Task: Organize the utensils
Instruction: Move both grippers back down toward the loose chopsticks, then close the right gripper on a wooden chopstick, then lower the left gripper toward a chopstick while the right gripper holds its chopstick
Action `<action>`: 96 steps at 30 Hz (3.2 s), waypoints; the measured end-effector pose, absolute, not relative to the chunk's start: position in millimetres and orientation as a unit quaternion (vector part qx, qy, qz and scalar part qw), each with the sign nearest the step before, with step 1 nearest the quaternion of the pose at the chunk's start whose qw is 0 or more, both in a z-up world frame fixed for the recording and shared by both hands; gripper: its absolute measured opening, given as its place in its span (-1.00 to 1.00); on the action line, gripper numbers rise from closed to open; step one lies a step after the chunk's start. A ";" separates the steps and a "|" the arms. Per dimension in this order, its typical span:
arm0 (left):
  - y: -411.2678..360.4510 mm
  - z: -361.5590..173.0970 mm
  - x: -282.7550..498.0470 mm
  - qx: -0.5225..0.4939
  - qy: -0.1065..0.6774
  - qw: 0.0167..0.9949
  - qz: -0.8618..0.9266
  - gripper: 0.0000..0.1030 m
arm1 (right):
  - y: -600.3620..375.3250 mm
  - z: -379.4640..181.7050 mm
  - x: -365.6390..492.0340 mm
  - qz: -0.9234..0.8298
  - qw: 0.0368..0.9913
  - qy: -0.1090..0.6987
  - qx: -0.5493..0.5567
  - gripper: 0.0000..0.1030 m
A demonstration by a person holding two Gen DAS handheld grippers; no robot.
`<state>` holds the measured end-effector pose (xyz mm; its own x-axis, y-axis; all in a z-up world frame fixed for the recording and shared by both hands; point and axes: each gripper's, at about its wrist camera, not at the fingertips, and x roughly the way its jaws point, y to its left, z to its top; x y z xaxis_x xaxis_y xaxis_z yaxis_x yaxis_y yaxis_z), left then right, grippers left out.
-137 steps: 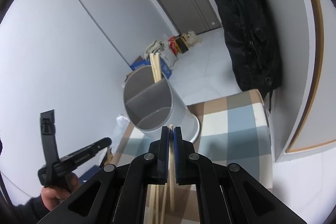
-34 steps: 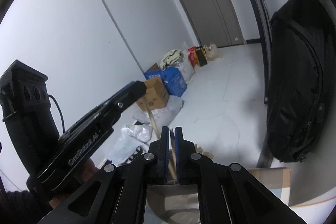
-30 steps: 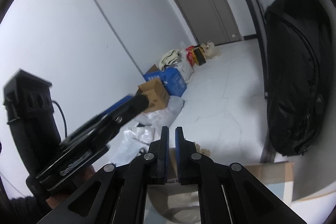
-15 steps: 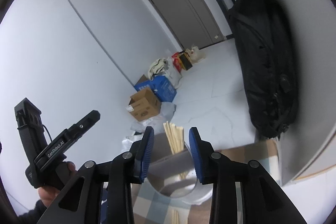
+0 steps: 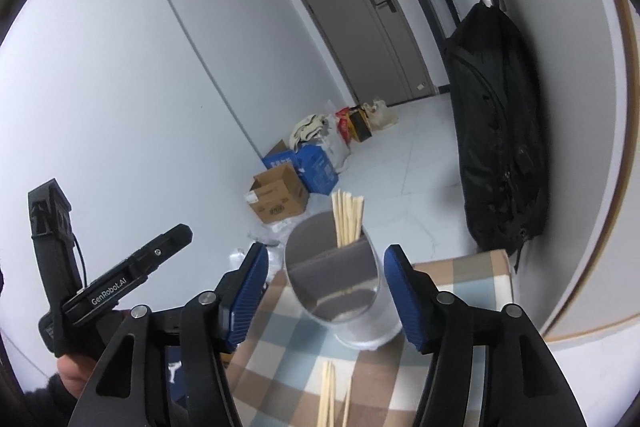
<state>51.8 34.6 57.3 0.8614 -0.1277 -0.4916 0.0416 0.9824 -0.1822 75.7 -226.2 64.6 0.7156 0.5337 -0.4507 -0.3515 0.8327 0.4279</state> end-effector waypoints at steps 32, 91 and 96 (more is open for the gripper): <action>42.4 -48.1 21.3 -0.076 0.353 0.933 0.005 0.76 | -194.9 -38.7 41.8 0.245 0.884 0.393 0.061 0.66; 57.9 -101.5 44.4 -0.026 0.476 0.878 0.034 0.76 | -176.7 -66.3 95.6 0.212 0.854 0.474 0.043 -0.94; 45.4 -112.8 52.1 -0.042 0.513 0.857 0.004 0.76 | -194.4 -55.9 93.8 0.215 0.856 0.461 0.093 -0.94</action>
<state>52.1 45.4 -112.8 0.4734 -0.0364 -0.8801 -0.0502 0.9964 -0.0682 93.8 -194.4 -55.9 0.4825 0.4533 -0.7495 -0.2826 0.8904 0.3567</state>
